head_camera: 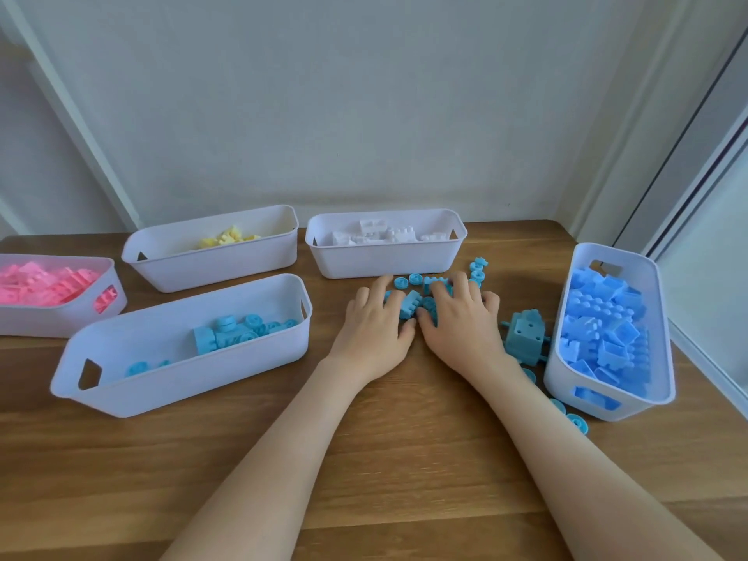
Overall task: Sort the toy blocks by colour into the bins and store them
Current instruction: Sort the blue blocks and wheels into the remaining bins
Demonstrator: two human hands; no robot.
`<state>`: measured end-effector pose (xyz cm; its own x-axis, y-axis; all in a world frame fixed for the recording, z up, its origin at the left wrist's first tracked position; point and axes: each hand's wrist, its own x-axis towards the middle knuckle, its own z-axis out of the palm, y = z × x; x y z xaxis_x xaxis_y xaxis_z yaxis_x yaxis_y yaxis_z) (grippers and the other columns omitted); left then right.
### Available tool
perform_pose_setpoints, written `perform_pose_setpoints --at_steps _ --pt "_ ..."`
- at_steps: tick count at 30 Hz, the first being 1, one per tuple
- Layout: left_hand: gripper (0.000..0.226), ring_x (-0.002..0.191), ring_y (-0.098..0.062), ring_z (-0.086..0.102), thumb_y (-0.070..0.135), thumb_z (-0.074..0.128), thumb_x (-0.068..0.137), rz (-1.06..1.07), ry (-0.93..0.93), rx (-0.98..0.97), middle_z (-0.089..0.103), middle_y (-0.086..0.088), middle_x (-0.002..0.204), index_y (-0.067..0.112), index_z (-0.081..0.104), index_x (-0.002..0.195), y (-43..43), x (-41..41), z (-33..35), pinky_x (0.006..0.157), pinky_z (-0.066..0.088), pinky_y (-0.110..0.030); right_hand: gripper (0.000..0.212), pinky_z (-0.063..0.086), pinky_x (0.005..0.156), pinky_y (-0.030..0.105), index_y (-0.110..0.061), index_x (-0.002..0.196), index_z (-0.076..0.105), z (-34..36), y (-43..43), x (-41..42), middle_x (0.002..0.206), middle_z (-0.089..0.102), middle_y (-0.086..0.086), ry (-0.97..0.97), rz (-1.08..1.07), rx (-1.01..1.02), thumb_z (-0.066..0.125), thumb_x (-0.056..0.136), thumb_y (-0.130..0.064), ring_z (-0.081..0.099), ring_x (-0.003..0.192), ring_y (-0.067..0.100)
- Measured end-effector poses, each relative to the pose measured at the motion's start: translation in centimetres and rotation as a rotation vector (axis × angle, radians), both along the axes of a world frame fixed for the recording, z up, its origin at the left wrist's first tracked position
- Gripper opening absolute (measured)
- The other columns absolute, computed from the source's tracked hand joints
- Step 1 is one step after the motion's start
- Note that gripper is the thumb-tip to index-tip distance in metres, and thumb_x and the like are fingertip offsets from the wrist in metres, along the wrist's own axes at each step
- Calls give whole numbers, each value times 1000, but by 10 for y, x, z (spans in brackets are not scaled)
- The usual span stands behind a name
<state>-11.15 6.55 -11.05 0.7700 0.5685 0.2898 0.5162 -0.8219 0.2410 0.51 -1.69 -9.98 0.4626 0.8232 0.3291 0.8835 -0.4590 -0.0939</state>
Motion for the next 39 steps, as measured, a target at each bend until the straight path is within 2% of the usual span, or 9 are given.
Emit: perform_pose_setpoints --at_steps 7,12,16,22,26,28,35,37,39 --pt "30 103 -16 41 27 44 96 3 -38 -7 47 -5 119 10 46 120 -2 -1 2 88 39 -26 37 32 89 32 -17 122 48 -2 -1 0 123 41 3 50 59 84 51 90 -35 42 110 16" --pt "24 93 -13 42 31 43 96 37 -37 47 51 -4 109 12 48 111 -4 -3 3 80 39 -24 34 47 75 35 -10 114 55 -4 -1 -3 114 46 11 45 43 166 58 86 -31 44 100 23" --pt "27 89 -11 37 35 38 97 68 13 104 53 -1 104 14 52 110 -4 -3 4 77 33 -23 29 41 75 28 -13 115 51 -6 1 -2 108 52 5 13 92 81 46 93 -32 47 95 18" --pt "24 82 -10 39 34 37 97 100 20 70 58 3 89 17 54 98 -11 -4 8 61 31 -25 24 50 69 28 -12 108 50 -4 0 -10 98 56 4 4 55 67 46 94 -30 55 86 17" --pt "21 75 -9 42 33 37 96 140 3 83 58 4 80 20 47 83 -15 -4 10 50 25 -23 21 34 40 25 -10 76 53 -5 1 -15 62 54 2 -97 38 114 65 85 -26 47 50 14" --pt "22 71 -9 43 33 37 96 153 2 81 53 5 76 20 46 82 -16 -5 10 46 22 -22 29 24 37 21 -12 66 49 -6 1 -16 51 47 0 -125 33 137 70 81 -24 36 42 11" --pt "27 58 -9 46 34 35 99 178 12 98 49 6 72 15 54 97 -19 -7 10 43 22 -21 27 26 33 19 -10 67 52 -1 -2 -19 51 48 2 -138 79 166 77 74 -18 34 38 10" --pt "29 56 -8 44 35 35 99 174 9 104 48 6 70 14 54 100 -20 -8 12 43 22 -20 17 33 37 23 -8 80 55 0 -3 -18 64 55 4 -123 95 146 70 82 -18 42 45 11" --pt "29 55 -8 44 35 34 100 182 1 118 48 6 70 15 53 103 -20 -9 12 43 23 -19 14 41 51 23 -9 102 52 1 -3 -15 87 57 5 -27 97 109 53 94 -21 50 63 12"
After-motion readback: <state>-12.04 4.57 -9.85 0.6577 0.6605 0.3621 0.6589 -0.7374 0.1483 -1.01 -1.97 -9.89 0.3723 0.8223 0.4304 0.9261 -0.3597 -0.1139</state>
